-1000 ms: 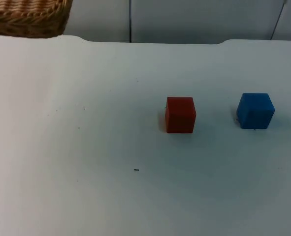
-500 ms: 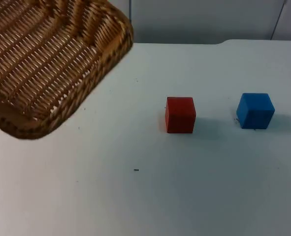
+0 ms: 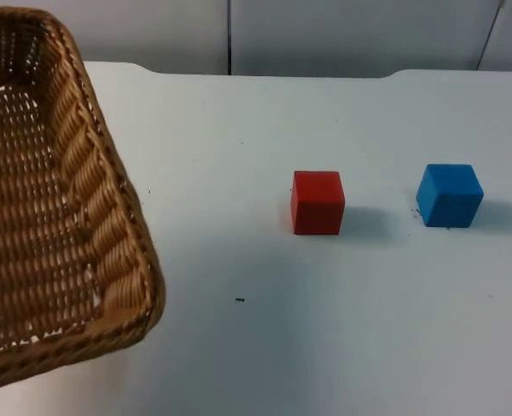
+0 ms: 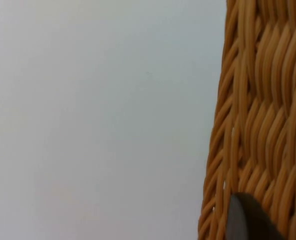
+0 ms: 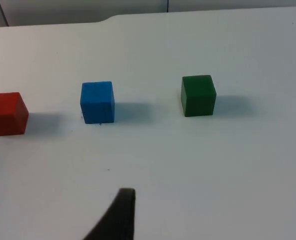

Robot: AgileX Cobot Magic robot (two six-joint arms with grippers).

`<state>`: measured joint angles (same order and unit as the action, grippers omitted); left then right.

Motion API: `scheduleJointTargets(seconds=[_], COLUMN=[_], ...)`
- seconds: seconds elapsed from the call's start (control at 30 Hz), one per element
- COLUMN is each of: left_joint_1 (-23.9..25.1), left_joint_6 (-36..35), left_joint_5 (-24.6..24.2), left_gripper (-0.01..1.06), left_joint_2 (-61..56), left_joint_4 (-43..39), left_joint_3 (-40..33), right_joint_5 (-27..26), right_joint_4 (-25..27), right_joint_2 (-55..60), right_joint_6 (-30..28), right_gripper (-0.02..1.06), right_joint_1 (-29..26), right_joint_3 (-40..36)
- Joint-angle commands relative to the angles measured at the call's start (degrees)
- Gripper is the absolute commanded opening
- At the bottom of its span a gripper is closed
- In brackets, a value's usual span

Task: Pick up the basket with the left hand and place the blue cube into the basket with the right hand.

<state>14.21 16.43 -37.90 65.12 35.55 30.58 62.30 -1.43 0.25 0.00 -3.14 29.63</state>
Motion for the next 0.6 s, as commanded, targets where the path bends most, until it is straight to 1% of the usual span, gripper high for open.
scheduleJointTargets(seconds=[0.0, 0.07, 0.13, 0.17, 0.23, 0.3, 0.37, 0.47, 0.5, 0.57], left_joint_1=[0.5, -0.1, -0.1, -0.1, -0.1, -0.1, -0.1, -0.1, -0.1, -0.1], left_joint_6=[-0.3, 1.0, 1.1, 1.1, 1.1, 1.6, 2.9, 4.1, 4.1, 5.7], left_joint_5=[-3.1, -5.7, -8.6, -8.6, -11.0, -11.7, -13.1, -13.7, -13.7, -14.1], left_gripper=[0.00, 0.00, 0.00, 0.00, 0.00, 0.00, 0.00, 0.00, 0.00, 0.00], left_joint_2=[0.6, 1.5, 3.0, 3.0, 4.7, 5.6, 7.7, 10.4, 10.4, 12.8], left_joint_4=[-1.6, -2.6, -4.8, -4.8, -5.5, -5.5, -5.4, -5.0, -5.0, -3.9], left_joint_3=[3.0, 5.2, 7.4, 7.4, 9.0, 9.8, 11.5, 12.9, 12.9, 14.2], right_joint_5=[-0.5, -0.1, 0.0, 0.0, -0.5, -1.1, -3.2, -7.7, -7.7, -9.8], right_joint_4=[1.4, 3.1, 5.0, 5.0, 6.4, 6.8, 7.3, 9.2, 9.2, 10.8], right_joint_2=[-0.2, -0.2, 2.8, 2.8, 7.7, 9.9, 16.4, 24.9, 24.9, 30.3], right_joint_6=[-1.2, -3.3, -5.0, -5.0, -6.3, -6.9, -9.0, -11.5, -11.5, -12.6], right_gripper=[1.04, 1.04, 1.04, 1.04, 1.04, 1.04, 1.04, 1.04, 1.04, 1.04], right_joint_1=[-0.3, -0.3, -0.3, -0.3, -0.3, -0.3, -0.3, -0.3, -0.3, -0.3], right_joint_3=[-0.5, 0.1, 1.3, 1.3, 3.1, 4.0, 6.6, 10.5, 10.5, 13.0])
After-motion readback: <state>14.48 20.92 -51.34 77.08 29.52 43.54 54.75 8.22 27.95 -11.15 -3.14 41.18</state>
